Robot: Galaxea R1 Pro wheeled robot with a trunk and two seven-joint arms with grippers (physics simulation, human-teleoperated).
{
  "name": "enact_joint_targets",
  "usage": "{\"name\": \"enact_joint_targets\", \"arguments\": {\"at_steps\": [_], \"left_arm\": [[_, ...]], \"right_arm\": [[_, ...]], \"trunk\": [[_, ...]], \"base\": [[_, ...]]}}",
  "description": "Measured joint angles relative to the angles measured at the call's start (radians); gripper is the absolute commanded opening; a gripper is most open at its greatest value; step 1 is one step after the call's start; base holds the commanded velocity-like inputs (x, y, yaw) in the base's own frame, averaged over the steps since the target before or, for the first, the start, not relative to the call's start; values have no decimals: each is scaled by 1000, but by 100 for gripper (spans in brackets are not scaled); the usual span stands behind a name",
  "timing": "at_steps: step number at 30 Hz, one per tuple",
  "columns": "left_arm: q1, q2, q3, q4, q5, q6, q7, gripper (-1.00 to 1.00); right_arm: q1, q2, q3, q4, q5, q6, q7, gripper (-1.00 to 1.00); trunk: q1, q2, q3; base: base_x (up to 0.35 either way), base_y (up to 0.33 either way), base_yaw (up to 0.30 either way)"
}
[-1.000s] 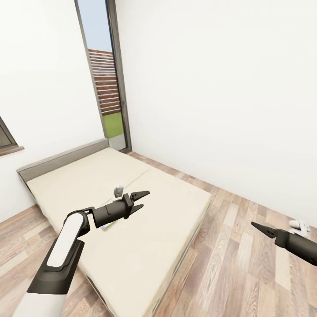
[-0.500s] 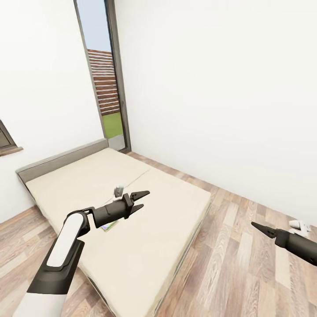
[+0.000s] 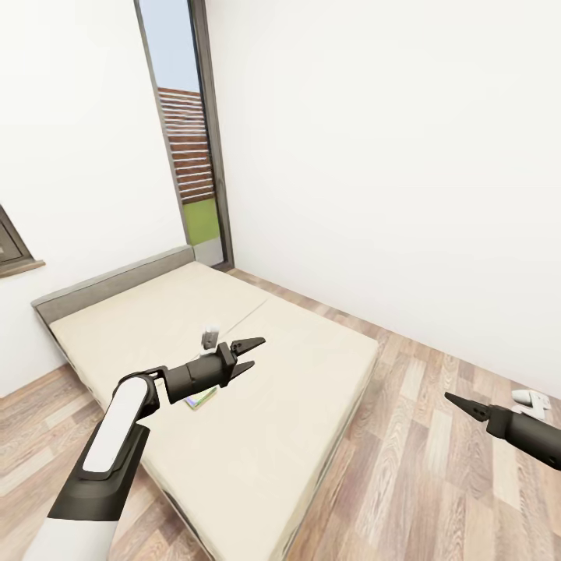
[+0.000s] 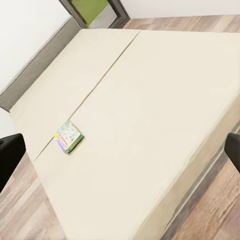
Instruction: Put all the toys in the child's room - the three board games (two on the bed and one on the table), the two jigsaw puzzles on the table, and the tennis ball on the table - inside the toy box on the table in the child's room.
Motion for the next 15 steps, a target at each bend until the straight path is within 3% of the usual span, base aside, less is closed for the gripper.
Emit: {"name": "enact_joint_targets", "arguments": {"at_steps": [15], "left_arm": [[1,1,1,0,0,-1,-1,100]], "right_arm": [[0,0,0,0,1,0,0,100]], "trunk": [[0,0,0]], "base": [[0,11,0]]}}
